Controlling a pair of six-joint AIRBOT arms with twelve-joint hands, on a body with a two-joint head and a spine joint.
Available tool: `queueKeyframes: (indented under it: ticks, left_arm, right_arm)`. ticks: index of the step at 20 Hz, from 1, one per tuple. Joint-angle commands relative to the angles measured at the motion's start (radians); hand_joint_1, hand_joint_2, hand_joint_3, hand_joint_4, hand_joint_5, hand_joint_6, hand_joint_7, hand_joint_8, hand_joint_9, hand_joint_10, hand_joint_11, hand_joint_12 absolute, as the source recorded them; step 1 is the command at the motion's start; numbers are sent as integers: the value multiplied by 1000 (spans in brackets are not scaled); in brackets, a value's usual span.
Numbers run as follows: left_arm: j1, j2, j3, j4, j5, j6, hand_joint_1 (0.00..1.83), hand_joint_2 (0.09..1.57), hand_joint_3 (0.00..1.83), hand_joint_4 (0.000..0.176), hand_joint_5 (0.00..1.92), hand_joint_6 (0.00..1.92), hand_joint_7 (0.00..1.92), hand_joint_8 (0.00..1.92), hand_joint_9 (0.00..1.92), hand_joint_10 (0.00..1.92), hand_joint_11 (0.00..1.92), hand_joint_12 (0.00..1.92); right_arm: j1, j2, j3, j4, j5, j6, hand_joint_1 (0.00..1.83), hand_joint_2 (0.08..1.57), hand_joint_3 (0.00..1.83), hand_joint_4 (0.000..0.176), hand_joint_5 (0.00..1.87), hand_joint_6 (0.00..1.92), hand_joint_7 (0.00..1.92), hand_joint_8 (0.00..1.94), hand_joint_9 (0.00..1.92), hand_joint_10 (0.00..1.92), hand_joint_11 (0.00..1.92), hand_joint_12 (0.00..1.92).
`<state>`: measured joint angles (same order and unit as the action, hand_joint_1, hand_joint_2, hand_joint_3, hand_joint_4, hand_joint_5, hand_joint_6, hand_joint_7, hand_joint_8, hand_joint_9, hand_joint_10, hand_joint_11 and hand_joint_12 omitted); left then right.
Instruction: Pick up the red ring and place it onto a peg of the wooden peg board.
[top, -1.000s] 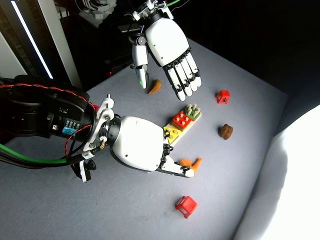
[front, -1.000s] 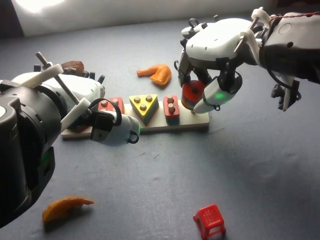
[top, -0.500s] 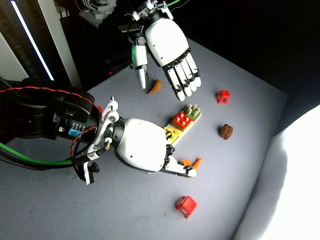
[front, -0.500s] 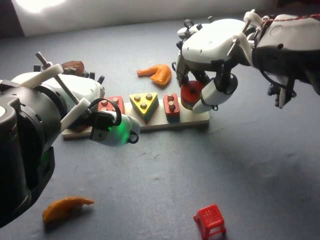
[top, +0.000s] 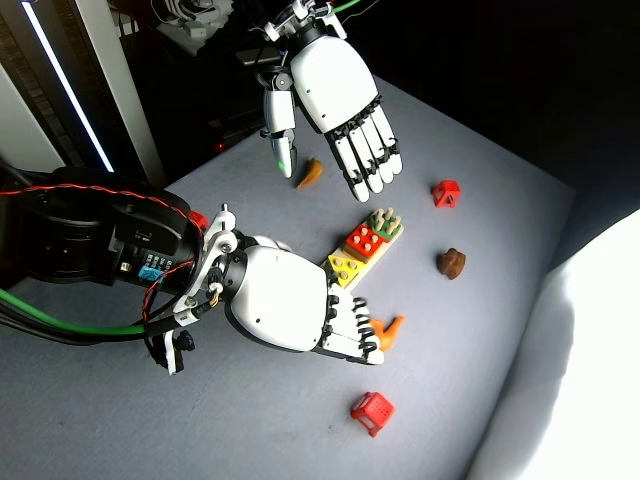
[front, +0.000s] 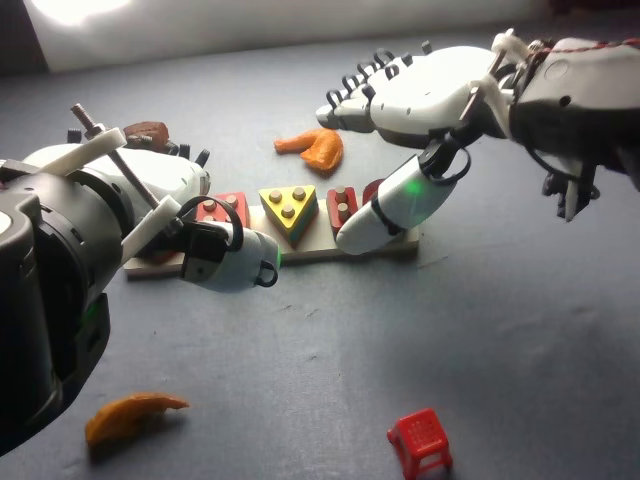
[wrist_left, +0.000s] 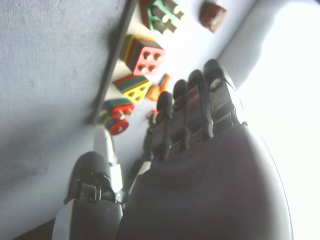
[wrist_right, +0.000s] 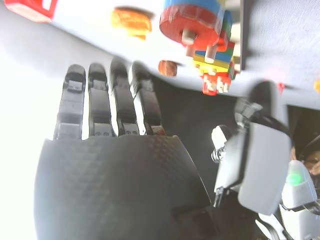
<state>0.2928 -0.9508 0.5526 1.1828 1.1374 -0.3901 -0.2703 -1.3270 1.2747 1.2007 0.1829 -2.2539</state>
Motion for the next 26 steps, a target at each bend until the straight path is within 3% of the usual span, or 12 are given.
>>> queueKeyframes:
  ticks: [1,8,10,11,12,13,14,15,16,17,18,26]
  left_arm:
    - [-12,-2,4,87,16,3,0,1242,0,0,98,1,77,1,48,1,0,109]
    - [-14,-2,2,87,16,5,0,1240,0,0,119,1,100,1,66,1,0,144]
    - [-15,-2,-1,87,16,5,0,1248,3,0,109,0,81,0,47,1,0,90]
    - [-15,-2,-2,87,16,5,0,1244,0,0,108,0,81,1,47,2,0,84]
    - [-15,-2,-5,87,16,5,0,1247,2,0,105,0,82,1,49,3,0,84]
    - [-15,-2,-5,87,16,5,0,1247,2,0,105,0,82,1,49,3,0,84]
    - [-15,-2,-5,87,16,5,0,1247,1,0,116,1,92,2,57,3,0,105]
    - [-15,-2,-5,87,16,5,0,1247,1,0,116,1,92,2,57,3,0,105]
    - [-15,-2,-5,87,16,5,0,1243,0,0,111,0,87,1,56,0,0,142]
    - [-15,-2,-4,87,16,5,0,1249,2,0,118,3,93,4,59,2,0,143]
    - [-15,-2,-4,87,16,5,0,1251,2,0,116,1,92,2,56,0,0,117]
    - [-15,-2,-5,87,16,5,0,1262,0,0,114,0,89,0,55,2,0,122]
  right_arm:
    - [15,30,-21,-12,62,9,347,732,0,0,73,2,45,4,0,0,0,0]
    - [-35,291,-294,-13,193,8,332,756,0,0,95,12,73,11,0,0,0,0]
    - [-46,378,-377,-13,220,9,218,931,7,0,213,9,199,4,112,12,41,41]
    - [-54,406,-409,-14,240,8,314,1113,0,0,533,59,569,178,419,375,86,1026]
    - [-72,502,-514,-15,278,4,342,1168,0,0,523,738,562,989,403,1210,175,1630]
    - [-73,522,-535,-15,282,5,342,1168,0,0,523,738,562,989,403,1210,175,1630]
    - [-74,555,-569,-15,290,8,350,1261,0,0,909,1684,993,1751,986,1779,1063,1863]
    - [-74,579,-593,-15,291,8,350,1261,0,0,909,1684,993,1751,986,1779,1063,1863]
    - [-68,616,-627,-18,291,9,735,1465,80,23,1441,1912,1571,1933,1611,1915,1777,1919]
    - [-65,641,-646,-35,291,18,786,1498,36,77,1477,1919,1605,1939,1653,1920,1815,1921]
    - [-67,661,-662,-72,291,48,864,1498,4,168,1506,1921,1625,1941,1680,1921,1842,1921]
    - [-92,762,-703,-180,313,154,959,1453,0,176,1475,1921,1583,1941,1644,1921,1801,1921]
